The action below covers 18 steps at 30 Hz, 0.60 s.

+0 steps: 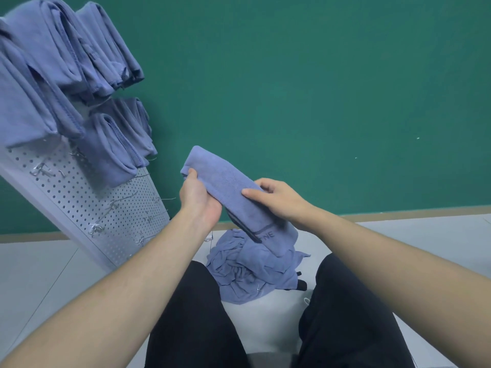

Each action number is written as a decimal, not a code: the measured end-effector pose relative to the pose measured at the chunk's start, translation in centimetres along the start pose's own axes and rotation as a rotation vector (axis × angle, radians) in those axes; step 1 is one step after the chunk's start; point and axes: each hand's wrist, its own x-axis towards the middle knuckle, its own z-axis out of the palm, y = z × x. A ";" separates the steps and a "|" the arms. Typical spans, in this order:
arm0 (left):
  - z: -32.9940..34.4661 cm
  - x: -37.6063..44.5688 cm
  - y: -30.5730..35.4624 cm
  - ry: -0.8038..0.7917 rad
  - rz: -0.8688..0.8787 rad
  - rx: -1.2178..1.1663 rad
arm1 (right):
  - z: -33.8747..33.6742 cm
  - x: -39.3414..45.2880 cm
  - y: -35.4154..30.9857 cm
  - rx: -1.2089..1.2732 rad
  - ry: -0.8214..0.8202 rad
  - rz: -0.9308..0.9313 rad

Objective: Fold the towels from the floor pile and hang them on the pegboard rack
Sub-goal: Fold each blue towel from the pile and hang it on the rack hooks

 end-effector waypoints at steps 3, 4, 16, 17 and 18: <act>-2.0 0.4 1.2 -0.038 0.021 -0.018 | 0.8 1.0 -0.8 -0.027 -0.038 -0.029; -2.9 0.4 1.5 -0.051 0.027 -0.024 | 0.9 1.3 -1.1 -0.035 -0.061 -0.033; -11.1 0.4 5.1 -0.123 0.496 0.812 | 2.9 4.3 -4.6 -0.309 -0.245 -0.234; -10.6 0.2 5.4 -0.213 0.544 0.901 | 3.3 4.6 -5.0 -0.333 -0.260 -0.254; -10.2 0.3 5.9 -0.301 0.580 1.006 | 3.8 4.8 -5.4 -0.360 -0.281 -0.277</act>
